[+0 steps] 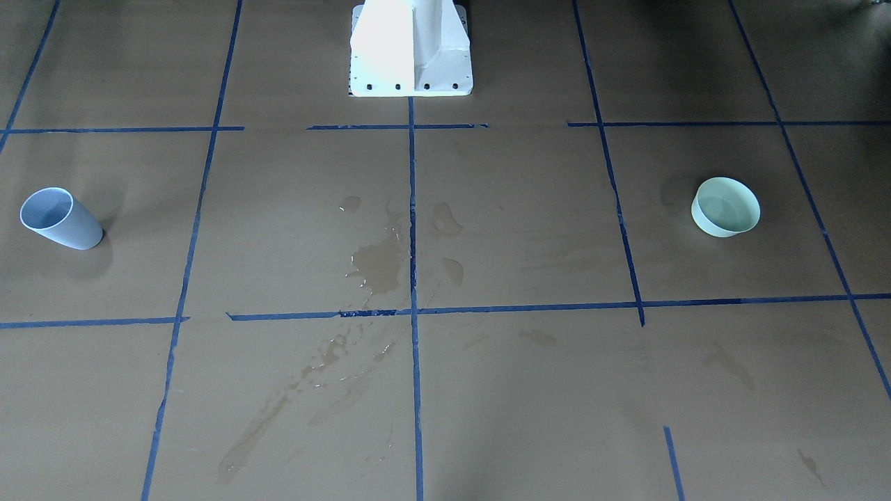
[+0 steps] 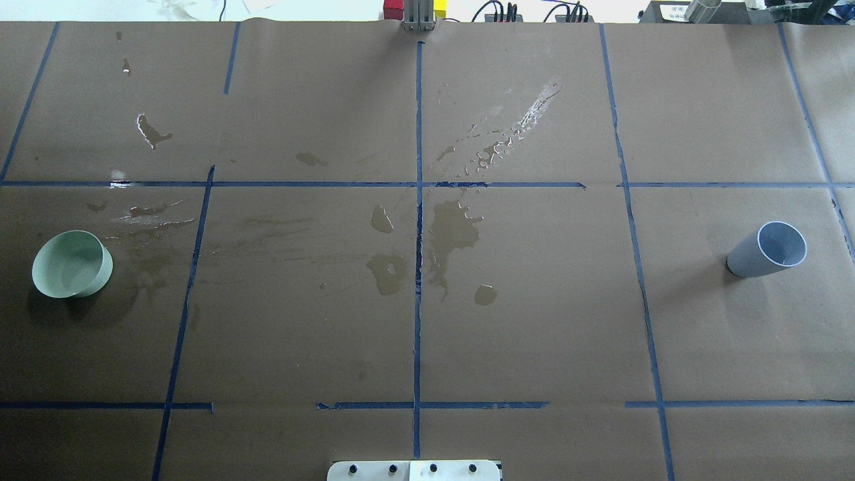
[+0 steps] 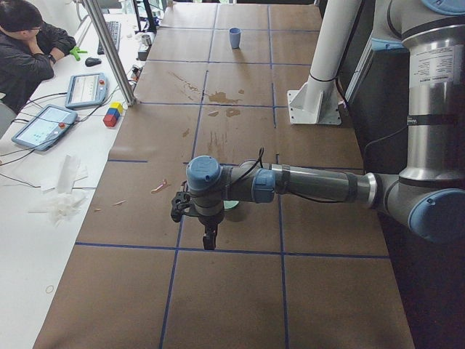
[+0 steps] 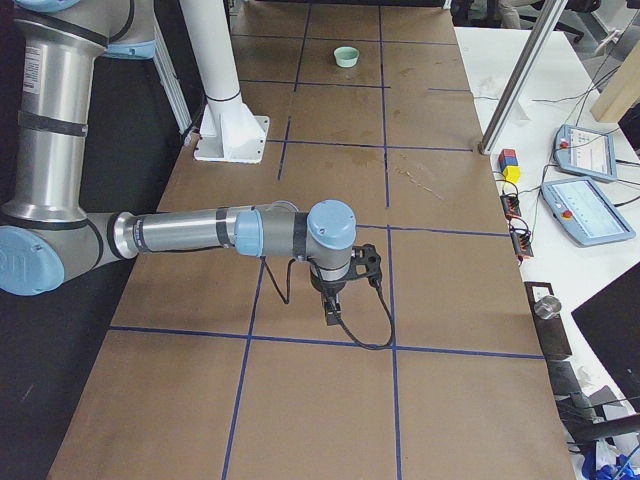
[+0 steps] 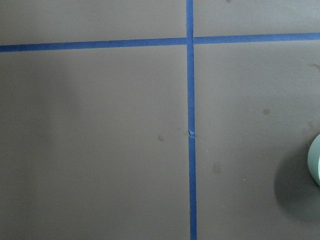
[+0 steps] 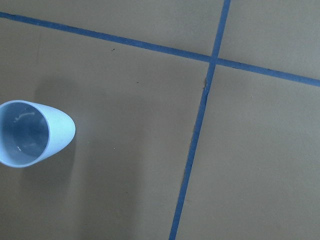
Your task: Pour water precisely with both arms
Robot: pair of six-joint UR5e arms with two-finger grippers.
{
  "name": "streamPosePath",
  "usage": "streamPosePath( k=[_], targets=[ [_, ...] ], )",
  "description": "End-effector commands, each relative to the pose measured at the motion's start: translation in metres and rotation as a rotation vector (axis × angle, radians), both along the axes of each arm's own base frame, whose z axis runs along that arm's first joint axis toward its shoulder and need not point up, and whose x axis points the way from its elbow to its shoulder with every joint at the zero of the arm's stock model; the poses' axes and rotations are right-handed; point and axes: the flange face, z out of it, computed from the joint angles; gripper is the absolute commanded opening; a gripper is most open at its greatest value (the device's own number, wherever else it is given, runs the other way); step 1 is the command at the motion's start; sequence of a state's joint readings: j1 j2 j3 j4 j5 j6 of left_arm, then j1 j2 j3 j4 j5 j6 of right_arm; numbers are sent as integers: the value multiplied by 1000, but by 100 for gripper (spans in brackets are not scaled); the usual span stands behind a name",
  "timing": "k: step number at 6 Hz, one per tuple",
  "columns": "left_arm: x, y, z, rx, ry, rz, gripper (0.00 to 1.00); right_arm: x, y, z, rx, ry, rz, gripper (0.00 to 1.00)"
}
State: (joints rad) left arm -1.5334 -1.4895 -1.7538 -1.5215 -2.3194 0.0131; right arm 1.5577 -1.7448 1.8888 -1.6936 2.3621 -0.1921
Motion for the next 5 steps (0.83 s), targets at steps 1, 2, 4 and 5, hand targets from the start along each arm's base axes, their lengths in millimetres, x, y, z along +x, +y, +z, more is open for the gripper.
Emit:
streamPosePath(
  k=[1, 2, 4, 5],
  targets=[
    [1, -10, -5, 31, 6, 2, 100, 0, -8, 1, 2, 1, 1, 100],
    [12, -14, -28, 111, 10, 24, 100, -1, -13, -8, 25, -2, -1, 100],
    [106, -11, -36, 70, 39, 77, 100, -4, -15, -7, 94, -8, -6, 100],
    [142, 6, -26, 54, 69, 24, 100, -4, -15, -6, 91, -8, -7, 100]
  ],
)
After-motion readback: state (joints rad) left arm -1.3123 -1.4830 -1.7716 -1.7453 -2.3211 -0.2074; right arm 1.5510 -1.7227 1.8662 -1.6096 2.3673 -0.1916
